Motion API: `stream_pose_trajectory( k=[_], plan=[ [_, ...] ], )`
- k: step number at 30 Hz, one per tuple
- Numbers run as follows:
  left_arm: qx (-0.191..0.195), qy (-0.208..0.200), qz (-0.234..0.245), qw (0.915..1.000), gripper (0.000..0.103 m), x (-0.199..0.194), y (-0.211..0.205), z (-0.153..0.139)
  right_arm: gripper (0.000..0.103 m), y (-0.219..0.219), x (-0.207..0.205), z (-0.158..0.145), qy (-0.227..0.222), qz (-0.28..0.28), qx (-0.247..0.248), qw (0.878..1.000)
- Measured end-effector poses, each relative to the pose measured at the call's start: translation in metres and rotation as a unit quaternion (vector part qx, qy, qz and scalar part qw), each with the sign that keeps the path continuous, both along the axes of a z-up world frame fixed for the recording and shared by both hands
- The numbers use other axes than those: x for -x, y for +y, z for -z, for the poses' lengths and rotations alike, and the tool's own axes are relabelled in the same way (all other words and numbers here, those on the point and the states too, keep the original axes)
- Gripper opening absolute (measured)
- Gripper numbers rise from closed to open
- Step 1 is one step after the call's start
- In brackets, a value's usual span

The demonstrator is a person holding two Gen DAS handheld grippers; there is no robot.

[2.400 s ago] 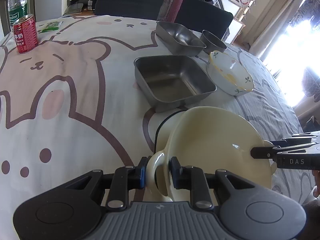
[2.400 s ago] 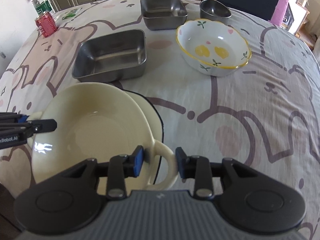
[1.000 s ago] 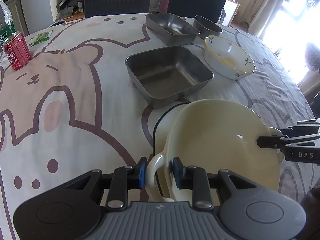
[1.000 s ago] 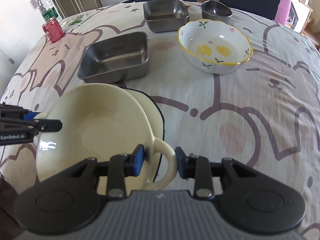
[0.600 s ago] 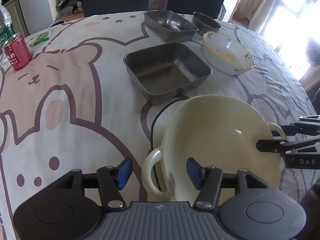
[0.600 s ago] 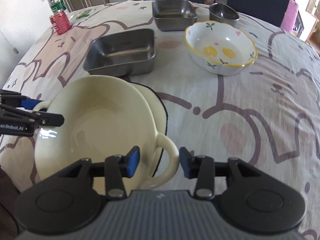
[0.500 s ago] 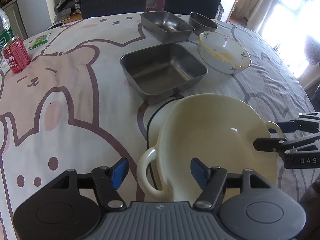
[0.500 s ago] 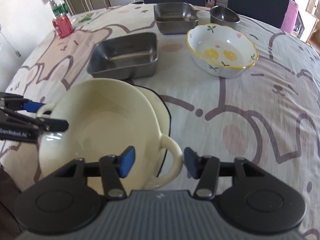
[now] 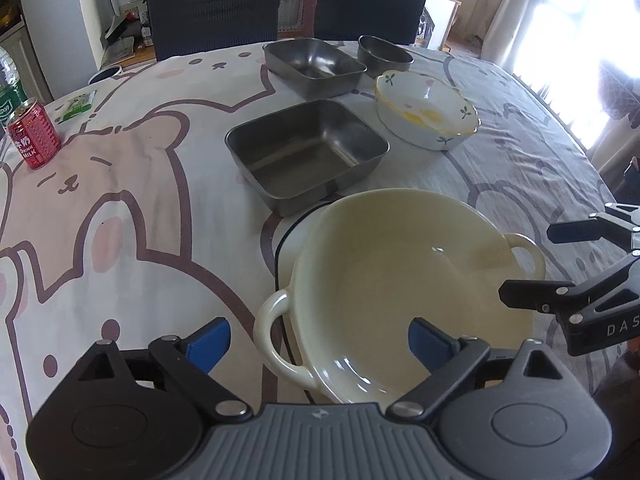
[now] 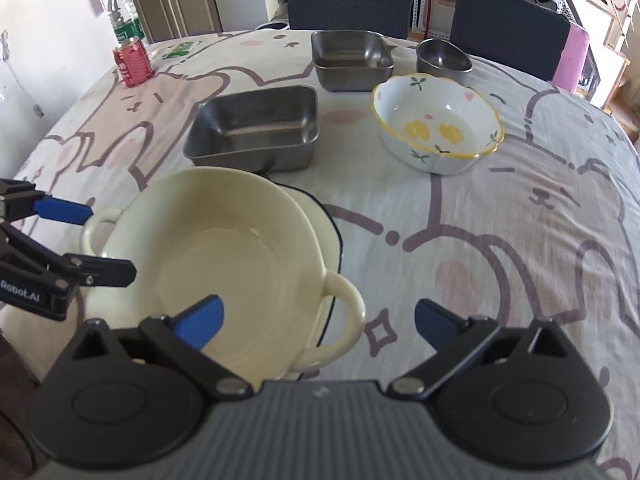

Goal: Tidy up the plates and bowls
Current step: 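Open both tools to release the cream bowl on the plate, then move both tools to the yellow-rimmed floral bowl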

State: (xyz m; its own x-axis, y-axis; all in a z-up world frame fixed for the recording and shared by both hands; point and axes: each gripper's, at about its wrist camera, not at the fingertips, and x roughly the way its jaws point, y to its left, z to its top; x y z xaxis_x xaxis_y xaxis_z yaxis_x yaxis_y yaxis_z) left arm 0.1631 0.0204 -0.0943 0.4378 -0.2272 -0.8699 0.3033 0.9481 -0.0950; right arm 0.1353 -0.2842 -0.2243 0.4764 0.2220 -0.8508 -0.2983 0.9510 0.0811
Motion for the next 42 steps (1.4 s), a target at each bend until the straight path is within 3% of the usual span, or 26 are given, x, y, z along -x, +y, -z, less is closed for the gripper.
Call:
stream_pose_trajectory(
  k=[9, 15, 22, 31, 39, 42],
  plan=[
    [0.011, -0.067, -0.001, 0.9977, 0.101, 0.016, -0.007, -0.038, 0.103, -0.016, 0.012, -0.028, -0.039, 0.004, -0.018, 0.999],
    [0.033, -0.119, -0.002, 0.9924, 0.103, 0.024, -0.021, -0.069, 0.103, -0.041, 0.020, -0.053, -0.078, 0.039, -0.044, 0.995],
    [0.025, -0.155, 0.006, 0.9875, 0.103, 0.019, -0.046, -0.087, 0.103, -0.074, 0.024, -0.072, -0.119, 0.082, -0.052, 0.988],
    [0.024, -0.182, 0.032, 0.9824, 0.103, -0.025, -0.086, -0.090, 0.103, -0.109, 0.009, -0.076, -0.164, 0.153, -0.048, 0.973],
    [0.026, -0.194, 0.058, 0.9789, 0.101, -0.080, -0.124, -0.081, 0.103, -0.125, -0.030, -0.063, -0.162, 0.181, -0.042, 0.969],
    [0.022, -0.181, 0.061, 0.9813, 0.091, -0.103, -0.136, -0.071, 0.103, -0.129, -0.047, -0.057, -0.160, 0.186, -0.043, 0.969]
  ],
)
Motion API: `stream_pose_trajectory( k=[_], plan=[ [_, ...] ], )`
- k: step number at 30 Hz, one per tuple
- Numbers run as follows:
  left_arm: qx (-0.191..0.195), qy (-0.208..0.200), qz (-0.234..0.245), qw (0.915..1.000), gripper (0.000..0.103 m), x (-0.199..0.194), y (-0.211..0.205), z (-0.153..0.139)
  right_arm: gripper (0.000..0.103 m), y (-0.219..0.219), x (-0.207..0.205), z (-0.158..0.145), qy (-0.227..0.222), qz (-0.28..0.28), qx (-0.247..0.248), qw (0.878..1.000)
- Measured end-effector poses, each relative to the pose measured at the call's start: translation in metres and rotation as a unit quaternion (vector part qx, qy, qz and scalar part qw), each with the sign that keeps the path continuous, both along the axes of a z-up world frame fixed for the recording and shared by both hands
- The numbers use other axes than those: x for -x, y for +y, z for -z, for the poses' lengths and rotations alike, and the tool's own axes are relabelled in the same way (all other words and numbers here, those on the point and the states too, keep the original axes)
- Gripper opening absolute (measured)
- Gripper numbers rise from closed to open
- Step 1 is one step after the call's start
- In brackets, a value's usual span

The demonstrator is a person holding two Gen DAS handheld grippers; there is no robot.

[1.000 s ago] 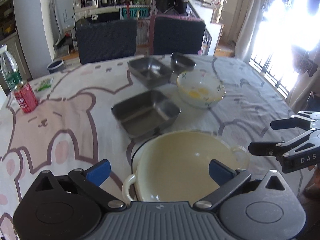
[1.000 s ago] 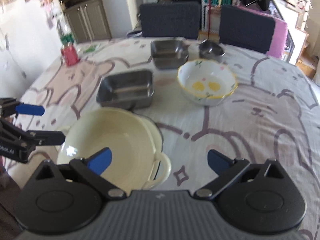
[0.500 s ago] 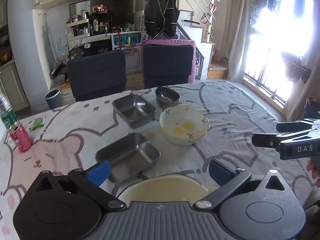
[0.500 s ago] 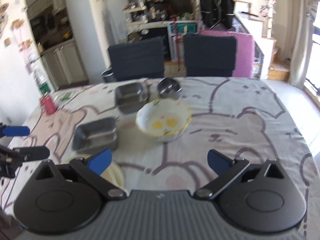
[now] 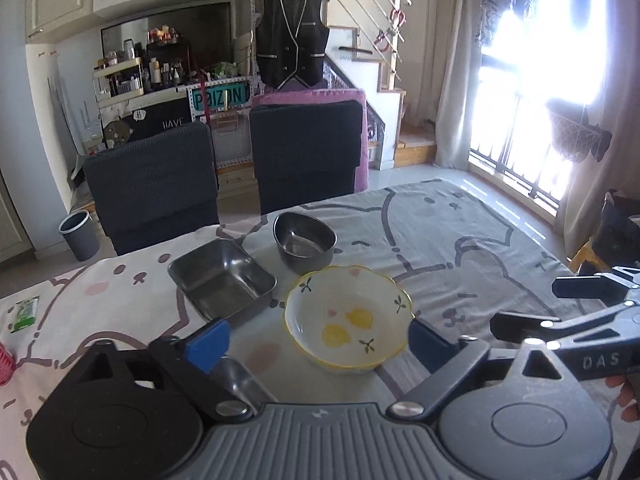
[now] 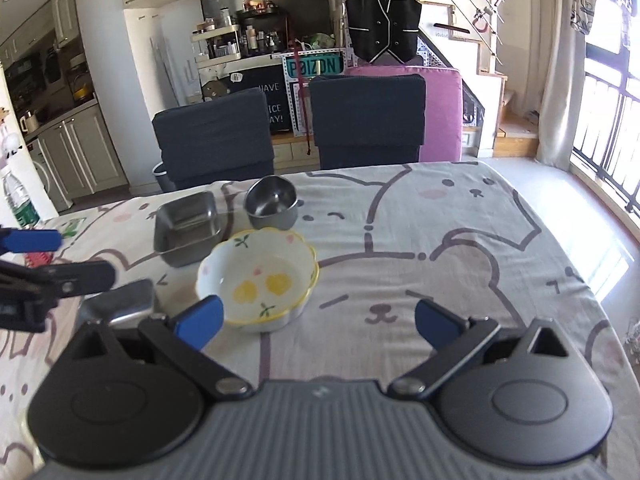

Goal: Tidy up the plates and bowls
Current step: 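Move both tools to the yellow-rimmed floral bowl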

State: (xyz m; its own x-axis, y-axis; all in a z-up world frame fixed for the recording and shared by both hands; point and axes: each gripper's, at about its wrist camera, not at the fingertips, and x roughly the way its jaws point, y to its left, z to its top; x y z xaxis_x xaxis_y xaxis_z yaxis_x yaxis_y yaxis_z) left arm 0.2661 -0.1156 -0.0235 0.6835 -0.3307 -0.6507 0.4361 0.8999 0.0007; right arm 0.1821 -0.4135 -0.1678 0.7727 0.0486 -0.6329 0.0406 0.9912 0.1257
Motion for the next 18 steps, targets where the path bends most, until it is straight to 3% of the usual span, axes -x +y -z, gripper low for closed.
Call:
stream_pose_trajectory(
  k=[5, 8, 11, 18],
  plan=[
    [0.004, 0.024, 0.002, 0.9997, 0.079, -0.033, -0.013, 0.016, 0.103, -0.010, -0.026, 0.013, 0.021, 0.023, -0.001, 1.000],
    [0.003, 0.036, -0.001, 0.9993, 0.069, -0.051, -0.020, 0.026, 0.103, -0.014, -0.036, 0.020, 0.016, 0.052, 0.016, 0.998],
    [0.003, 0.049, -0.002, 0.9988, 0.062, -0.066, -0.025, 0.038, 0.103, -0.020, -0.048, 0.026, 0.009, 0.047, 0.016, 0.999],
    [0.003, 0.077, -0.027, 0.9967, 0.053, -0.096, -0.020, 0.071, 0.100, -0.032, -0.082, 0.046, 0.045, 0.033, -0.056, 0.997]
  ],
)
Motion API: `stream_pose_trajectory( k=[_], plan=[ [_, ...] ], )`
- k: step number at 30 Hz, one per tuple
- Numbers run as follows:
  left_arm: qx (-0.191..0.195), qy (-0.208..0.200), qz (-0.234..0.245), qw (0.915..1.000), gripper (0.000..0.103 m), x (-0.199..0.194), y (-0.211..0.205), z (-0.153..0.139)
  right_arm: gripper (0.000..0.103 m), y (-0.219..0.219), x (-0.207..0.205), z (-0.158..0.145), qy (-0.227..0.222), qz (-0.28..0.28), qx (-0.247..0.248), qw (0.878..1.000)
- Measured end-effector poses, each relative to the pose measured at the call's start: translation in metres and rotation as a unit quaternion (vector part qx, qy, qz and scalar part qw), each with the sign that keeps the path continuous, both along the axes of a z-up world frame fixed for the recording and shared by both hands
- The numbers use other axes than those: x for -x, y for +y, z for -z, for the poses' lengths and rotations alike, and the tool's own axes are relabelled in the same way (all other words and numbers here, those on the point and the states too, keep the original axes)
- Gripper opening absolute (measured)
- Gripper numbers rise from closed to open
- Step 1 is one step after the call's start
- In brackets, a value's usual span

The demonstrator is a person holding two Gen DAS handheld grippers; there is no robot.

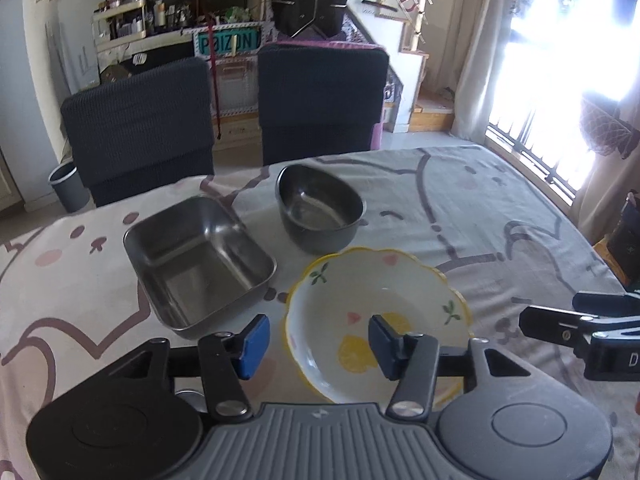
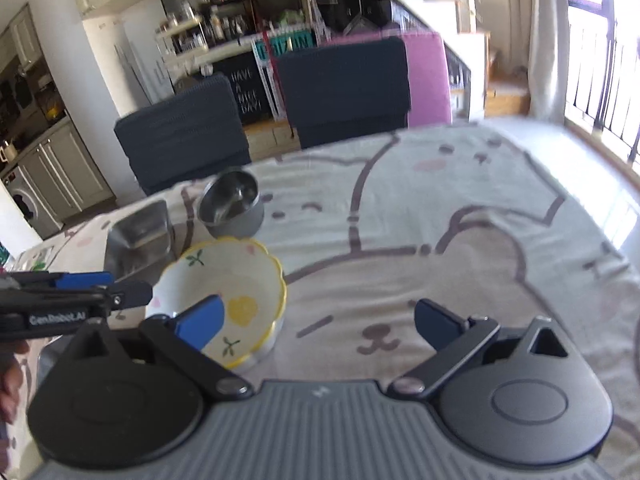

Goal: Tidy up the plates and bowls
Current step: 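Move both tools to the yellow-rimmed floral bowl, then close both tools on the floral bowl rim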

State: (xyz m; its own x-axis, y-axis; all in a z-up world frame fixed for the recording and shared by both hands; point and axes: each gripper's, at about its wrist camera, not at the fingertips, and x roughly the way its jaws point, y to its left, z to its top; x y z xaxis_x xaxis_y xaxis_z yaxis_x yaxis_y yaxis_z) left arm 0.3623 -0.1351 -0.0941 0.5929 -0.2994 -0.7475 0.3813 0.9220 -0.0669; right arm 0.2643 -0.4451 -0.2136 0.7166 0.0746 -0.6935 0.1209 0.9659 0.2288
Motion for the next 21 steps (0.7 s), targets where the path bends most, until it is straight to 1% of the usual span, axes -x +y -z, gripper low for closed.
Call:
stream_pose_trajectory(
  k=[1, 2, 4, 6, 8, 9, 11, 13, 16, 18, 20, 21],
  plan=[
    [0.000, 0.006, -0.004, 1.0000, 0.052, -0.004, 0.002, 0.003, 0.092, 0.002, -0.005, 0.003, 0.010, -0.002, -0.004, 1.000],
    [0.001, 0.010, -0.006, 0.9999, 0.051, -0.007, 0.003, 0.007, 0.082, 0.004, -0.010, 0.006, 0.019, -0.005, -0.006, 1.000],
    [-0.002, 0.016, -0.008, 0.9998, 0.049, -0.013, 0.004, 0.012, 0.071, 0.009, -0.017, 0.011, 0.033, -0.014, -0.010, 0.999],
    [-0.010, 0.022, -0.008, 0.9997, 0.045, -0.020, 0.003, 0.015, 0.066, 0.014, -0.024, 0.014, 0.048, -0.022, -0.013, 0.999],
    [-0.008, 0.027, -0.013, 0.9995, 0.040, -0.025, 0.002, 0.018, 0.058, 0.019, -0.028, 0.015, 0.059, -0.030, -0.016, 0.998],
    [-0.005, 0.030, -0.015, 0.9994, 0.040, -0.028, 0.001, 0.019, 0.056, 0.020, -0.031, 0.015, 0.064, -0.031, -0.018, 0.997],
    [-0.013, 0.036, -0.015, 0.9992, 0.034, -0.031, -0.002, 0.023, 0.046, 0.020, -0.035, 0.016, 0.067, -0.028, -0.027, 0.997],
    [-0.020, 0.036, -0.017, 0.9990, 0.031, -0.033, -0.003, 0.028, 0.040, 0.018, -0.039, 0.020, 0.077, -0.020, -0.036, 0.996],
    [-0.014, 0.047, -0.017, 0.9986, 0.028, -0.035, -0.002, 0.035, 0.036, 0.016, -0.042, 0.025, 0.083, -0.015, -0.027, 0.996],
    [-0.021, 0.053, -0.011, 0.9983, 0.024, -0.035, -0.004, 0.039, 0.031, 0.013, -0.046, 0.028, 0.083, -0.013, -0.033, 0.996],
    [-0.031, 0.052, -0.006, 0.9981, 0.020, -0.035, -0.007, 0.042, 0.022, 0.011, -0.048, 0.031, 0.086, -0.009, -0.040, 0.995],
    [-0.035, 0.051, -0.006, 0.9981, 0.020, -0.035, -0.008, 0.043, 0.020, 0.011, -0.049, 0.032, 0.087, -0.006, -0.037, 0.996]
  ],
)
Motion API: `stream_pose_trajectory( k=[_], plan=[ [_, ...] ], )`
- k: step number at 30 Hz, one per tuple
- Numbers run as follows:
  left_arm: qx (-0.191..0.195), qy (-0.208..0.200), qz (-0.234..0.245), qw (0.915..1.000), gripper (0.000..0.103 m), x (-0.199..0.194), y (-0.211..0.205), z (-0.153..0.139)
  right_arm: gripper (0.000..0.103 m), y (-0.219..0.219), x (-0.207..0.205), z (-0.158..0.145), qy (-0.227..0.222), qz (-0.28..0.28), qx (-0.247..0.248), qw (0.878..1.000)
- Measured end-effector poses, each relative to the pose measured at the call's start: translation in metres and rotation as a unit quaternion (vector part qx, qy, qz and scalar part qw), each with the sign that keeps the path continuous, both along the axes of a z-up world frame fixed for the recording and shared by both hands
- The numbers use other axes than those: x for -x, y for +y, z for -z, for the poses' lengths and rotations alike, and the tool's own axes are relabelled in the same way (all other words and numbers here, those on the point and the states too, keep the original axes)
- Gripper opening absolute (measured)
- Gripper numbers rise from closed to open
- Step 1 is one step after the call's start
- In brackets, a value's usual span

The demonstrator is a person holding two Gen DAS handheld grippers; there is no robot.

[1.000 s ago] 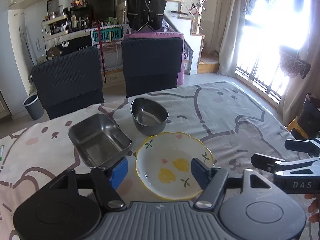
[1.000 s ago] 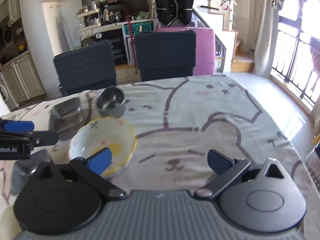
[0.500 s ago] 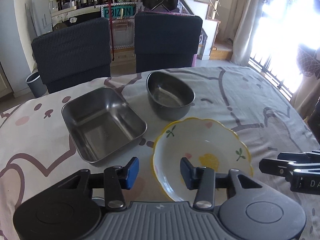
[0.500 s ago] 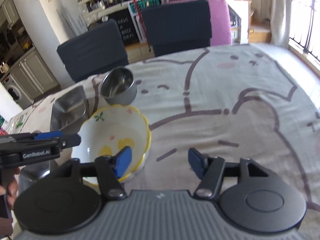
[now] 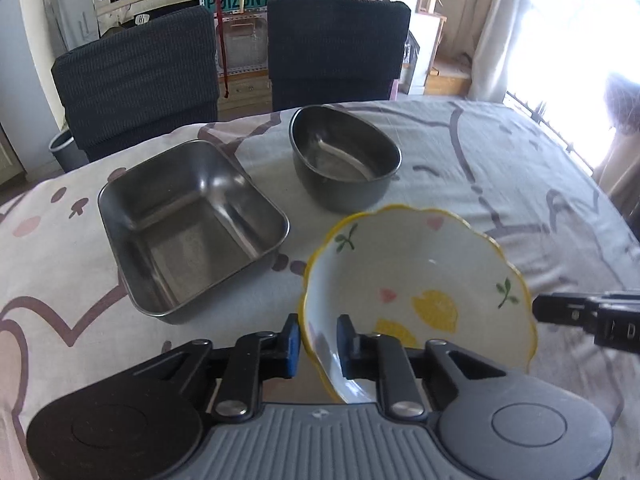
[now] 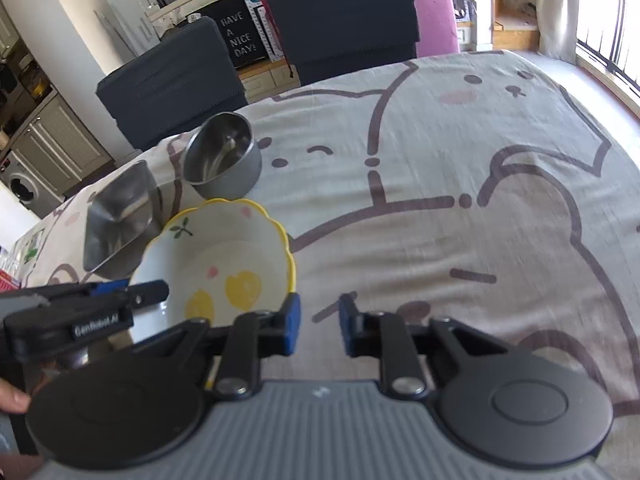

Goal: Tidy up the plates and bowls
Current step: 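Close both tools on the floral bowl rim, then lift the floral bowl with both tools and carry it toward the cream bowl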

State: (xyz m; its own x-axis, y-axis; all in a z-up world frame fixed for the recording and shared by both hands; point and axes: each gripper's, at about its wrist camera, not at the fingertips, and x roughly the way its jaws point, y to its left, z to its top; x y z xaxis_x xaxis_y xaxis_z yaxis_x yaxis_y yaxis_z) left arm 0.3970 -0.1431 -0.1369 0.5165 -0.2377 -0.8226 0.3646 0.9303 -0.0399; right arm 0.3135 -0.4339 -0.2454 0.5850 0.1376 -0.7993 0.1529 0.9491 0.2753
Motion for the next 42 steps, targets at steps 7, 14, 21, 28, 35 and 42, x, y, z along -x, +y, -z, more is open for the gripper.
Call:
stream_pose_trajectory(
  k=[7, 14, 21, 28, 35, 42],
  plan=[
    [0.012, 0.005, -0.007, 0.9999, 0.016, -0.001, 0.006, 0.002, 0.019, 0.005, -0.005, -0.002, -0.021, 0.037, 0.001, 0.999],
    [0.013, 0.006, 0.000, 0.9999, 0.014, -0.001, 0.005, 0.003, 0.027, -0.001, -0.007, -0.001, -0.033, 0.042, -0.031, 0.998],
    [0.016, 0.014, 0.002, 0.9998, 0.014, -0.005, 0.006, 0.004, 0.019, 0.019, -0.025, 0.012, -0.002, -0.006, -0.011, 1.000],
    [0.031, 0.021, 0.007, 0.9993, 0.015, -0.009, 0.010, 0.009, 0.013, 0.028, -0.034, 0.026, 0.009, -0.026, 0.010, 1.000],
    [0.043, 0.031, -0.001, 0.9986, 0.012, -0.008, 0.013, 0.008, 0.013, 0.027, -0.037, 0.030, 0.012, -0.018, -0.001, 1.000],
    [0.057, 0.032, -0.023, 0.9976, 0.011, -0.003, 0.017, -0.001, 0.013, 0.033, -0.038, 0.024, 0.024, -0.031, 0.021, 0.999]
  ],
)
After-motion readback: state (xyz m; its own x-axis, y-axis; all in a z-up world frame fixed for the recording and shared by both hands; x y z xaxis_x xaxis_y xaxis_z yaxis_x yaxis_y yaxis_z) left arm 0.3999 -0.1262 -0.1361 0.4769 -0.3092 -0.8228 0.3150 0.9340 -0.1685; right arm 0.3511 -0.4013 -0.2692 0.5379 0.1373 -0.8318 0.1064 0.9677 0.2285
